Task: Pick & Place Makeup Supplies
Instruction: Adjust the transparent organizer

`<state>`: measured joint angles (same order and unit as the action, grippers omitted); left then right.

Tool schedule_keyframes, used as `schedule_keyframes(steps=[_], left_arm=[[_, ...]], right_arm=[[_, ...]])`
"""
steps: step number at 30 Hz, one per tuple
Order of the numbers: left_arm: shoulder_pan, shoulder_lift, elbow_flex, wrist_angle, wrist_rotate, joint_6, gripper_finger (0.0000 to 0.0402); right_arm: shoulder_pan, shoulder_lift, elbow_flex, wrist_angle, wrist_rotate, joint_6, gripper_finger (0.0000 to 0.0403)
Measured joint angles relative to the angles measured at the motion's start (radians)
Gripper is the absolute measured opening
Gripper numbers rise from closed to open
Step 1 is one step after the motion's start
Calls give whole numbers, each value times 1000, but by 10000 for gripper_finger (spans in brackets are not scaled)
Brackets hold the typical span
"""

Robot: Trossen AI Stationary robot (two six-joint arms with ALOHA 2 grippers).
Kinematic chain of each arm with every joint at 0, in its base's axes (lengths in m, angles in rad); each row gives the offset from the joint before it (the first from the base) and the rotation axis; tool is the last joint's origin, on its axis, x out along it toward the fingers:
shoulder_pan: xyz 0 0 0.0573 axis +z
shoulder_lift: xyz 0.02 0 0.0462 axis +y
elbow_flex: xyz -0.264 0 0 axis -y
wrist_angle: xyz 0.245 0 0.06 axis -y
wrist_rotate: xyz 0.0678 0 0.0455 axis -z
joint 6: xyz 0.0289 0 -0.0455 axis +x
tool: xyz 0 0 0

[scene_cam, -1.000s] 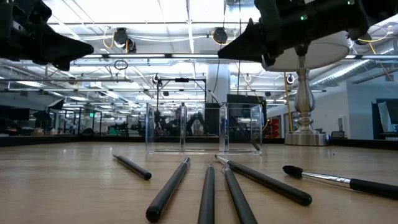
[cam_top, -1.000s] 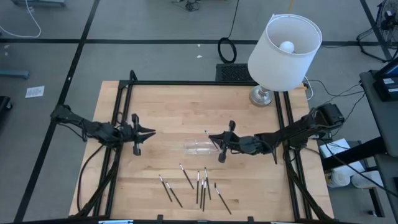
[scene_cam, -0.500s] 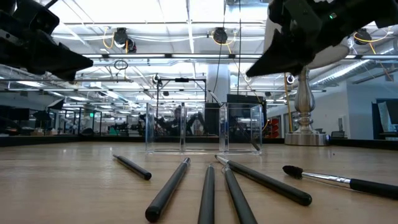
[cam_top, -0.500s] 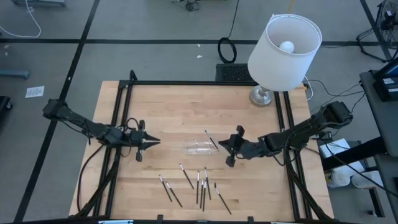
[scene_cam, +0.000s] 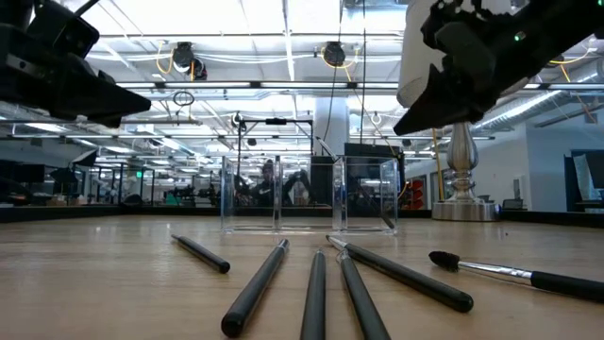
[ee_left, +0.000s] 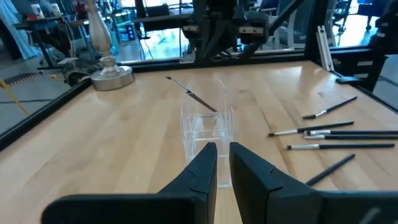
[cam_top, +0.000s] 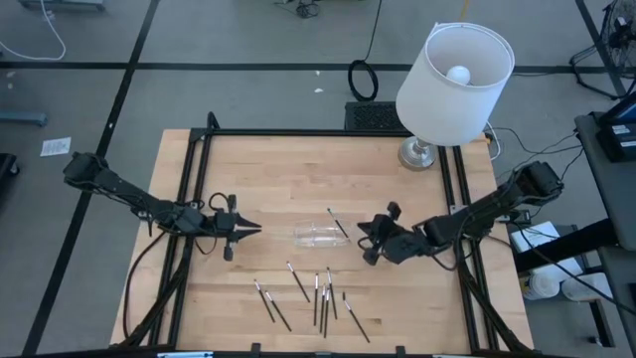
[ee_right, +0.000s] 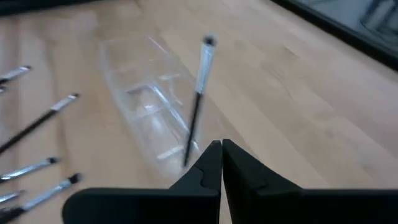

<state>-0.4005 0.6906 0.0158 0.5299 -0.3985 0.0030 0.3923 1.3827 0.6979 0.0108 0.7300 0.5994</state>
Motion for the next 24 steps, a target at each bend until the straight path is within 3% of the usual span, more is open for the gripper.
schedule_keyframes(steps=[6,15,24], left_arm=[[0,1,0,-1,-3,16,51],[0,1,0,43,-24,51,51],[0,1,0,67,-30,65,51]], right_arm=[[-32,10,0,-98,-40,112,0],[-73,96,-8,-19,-181,99,0],[-94,121,-8,52,-253,69,0]])
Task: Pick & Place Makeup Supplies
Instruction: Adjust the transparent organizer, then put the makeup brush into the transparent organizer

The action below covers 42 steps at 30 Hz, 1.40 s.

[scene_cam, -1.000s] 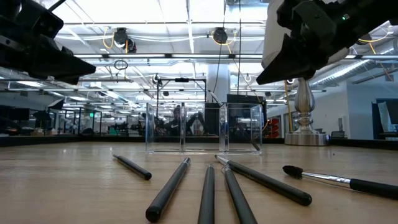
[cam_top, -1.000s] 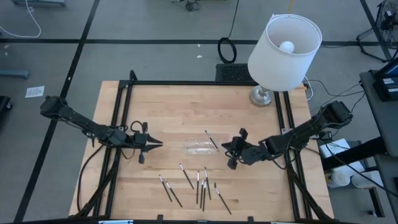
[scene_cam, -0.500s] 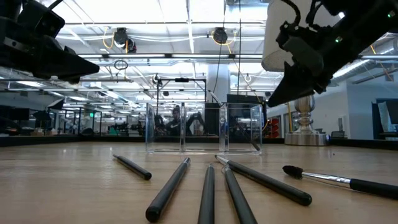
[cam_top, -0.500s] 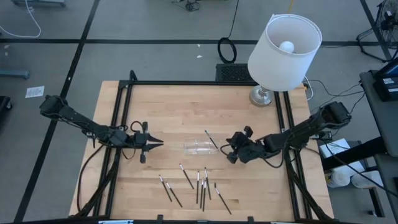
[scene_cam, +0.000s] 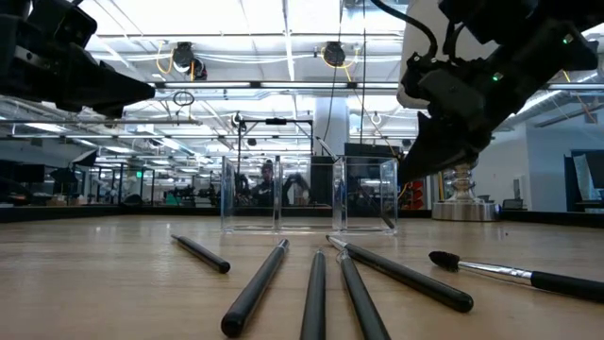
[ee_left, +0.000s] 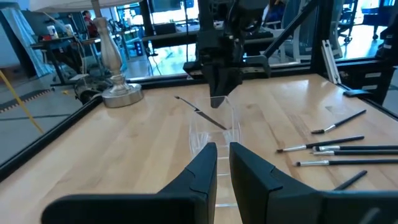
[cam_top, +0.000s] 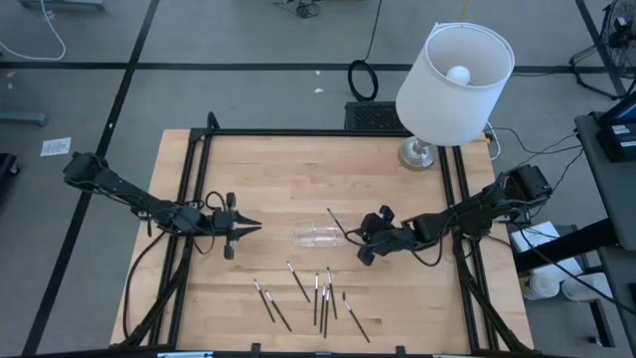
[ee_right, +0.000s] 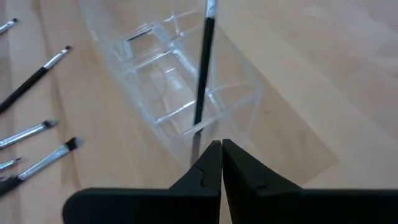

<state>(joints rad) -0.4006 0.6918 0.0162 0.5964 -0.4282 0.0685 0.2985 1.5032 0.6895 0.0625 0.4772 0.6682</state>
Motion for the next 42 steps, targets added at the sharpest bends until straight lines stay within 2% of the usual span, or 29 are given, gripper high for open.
schedule_keyframes(steps=[4,25,30,36,42], left_arm=[[0,0,0,0,0,3,51],[0,0,0,0,0,2,51],[0,0,0,0,0,2,51],[0,0,0,-1,0,2,51],[0,0,0,-2,0,-18,51]], right_arm=[[0,0,0,32,-36,-3,0],[4,0,0,39,-89,-7,0],[12,-31,0,-8,-90,11,0],[74,-121,0,-100,-88,87,0],[175,-126,34,-4,-90,122,0]])
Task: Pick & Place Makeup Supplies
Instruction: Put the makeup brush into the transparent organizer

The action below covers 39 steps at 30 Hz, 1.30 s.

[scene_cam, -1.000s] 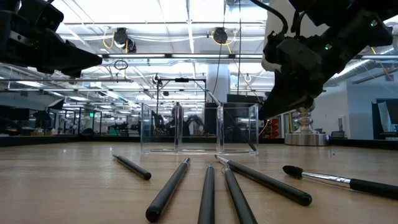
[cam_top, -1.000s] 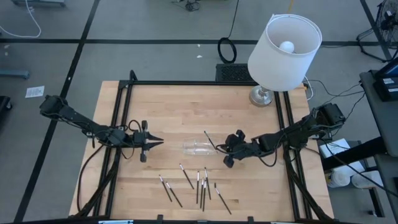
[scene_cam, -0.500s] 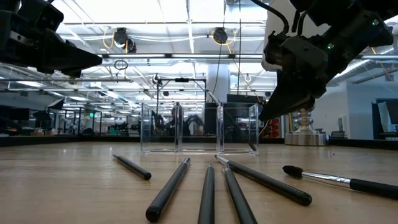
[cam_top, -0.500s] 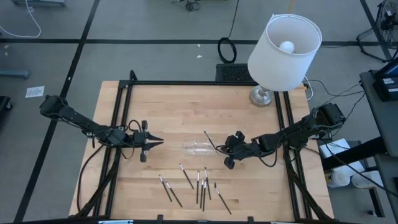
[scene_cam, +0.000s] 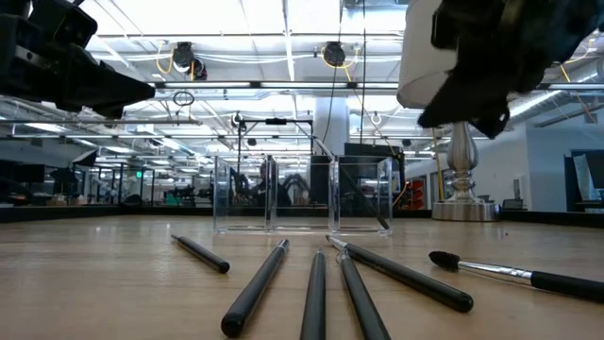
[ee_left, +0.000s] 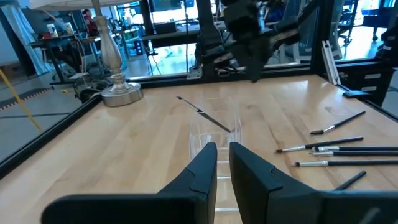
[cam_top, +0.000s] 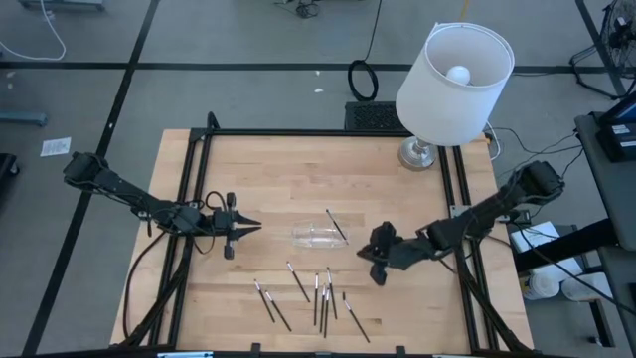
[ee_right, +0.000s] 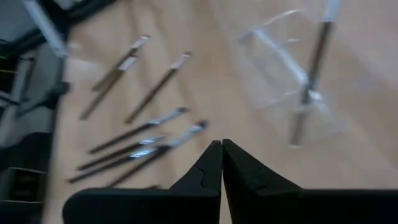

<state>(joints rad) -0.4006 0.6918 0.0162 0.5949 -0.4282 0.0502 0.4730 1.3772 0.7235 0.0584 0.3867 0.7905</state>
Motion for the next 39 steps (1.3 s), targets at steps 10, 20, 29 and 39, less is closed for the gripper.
schedule_keyframes(steps=[10,20,29,39], left_arm=[[0,0,0,0,0,-8,51],[0,0,0,0,0,-10,51],[0,0,0,0,0,0,51],[0,0,0,1,0,-3,51]], right_arm=[[160,270,465,-403,-67,135,0],[175,541,747,-587,-203,89,36],[173,570,747,-610,-221,222,164],[173,570,657,-534,-205,358,219]])
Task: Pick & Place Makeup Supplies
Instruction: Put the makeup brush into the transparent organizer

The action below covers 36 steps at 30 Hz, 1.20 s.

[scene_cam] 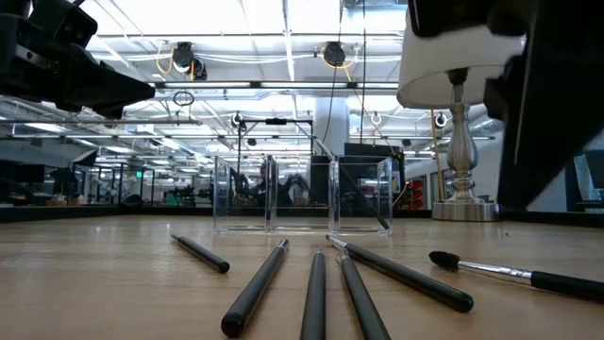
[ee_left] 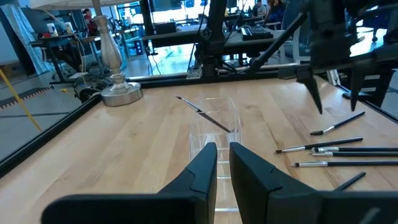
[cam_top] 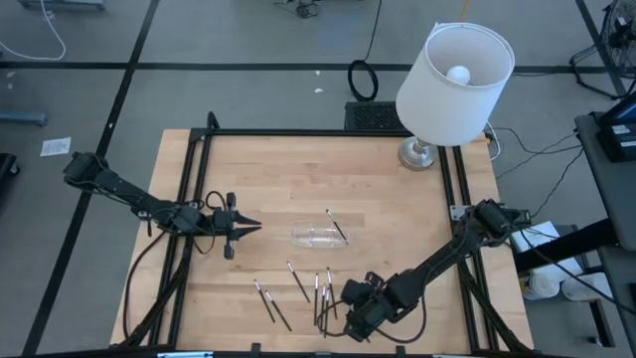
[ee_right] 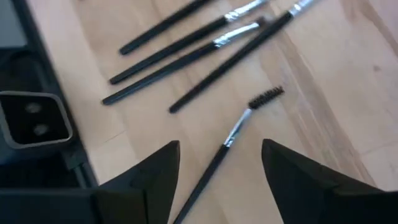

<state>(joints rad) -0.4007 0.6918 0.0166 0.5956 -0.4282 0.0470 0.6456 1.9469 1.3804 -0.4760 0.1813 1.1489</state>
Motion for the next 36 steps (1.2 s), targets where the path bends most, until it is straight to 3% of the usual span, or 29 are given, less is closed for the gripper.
schedule_keyframes(steps=[14,21,28,36], left_arm=[[0,0,0,14,0,-4,51],[0,0,0,22,0,-7,51],[0,0,0,30,0,-7,51],[0,0,0,29,-16,-7,51]], right_arm=[[-5,30,-100,166,8,49,219],[-5,73,-91,126,14,23,214],[0,81,-93,36,63,-43,173],[-1,143,-94,-13,50,-133,117]])
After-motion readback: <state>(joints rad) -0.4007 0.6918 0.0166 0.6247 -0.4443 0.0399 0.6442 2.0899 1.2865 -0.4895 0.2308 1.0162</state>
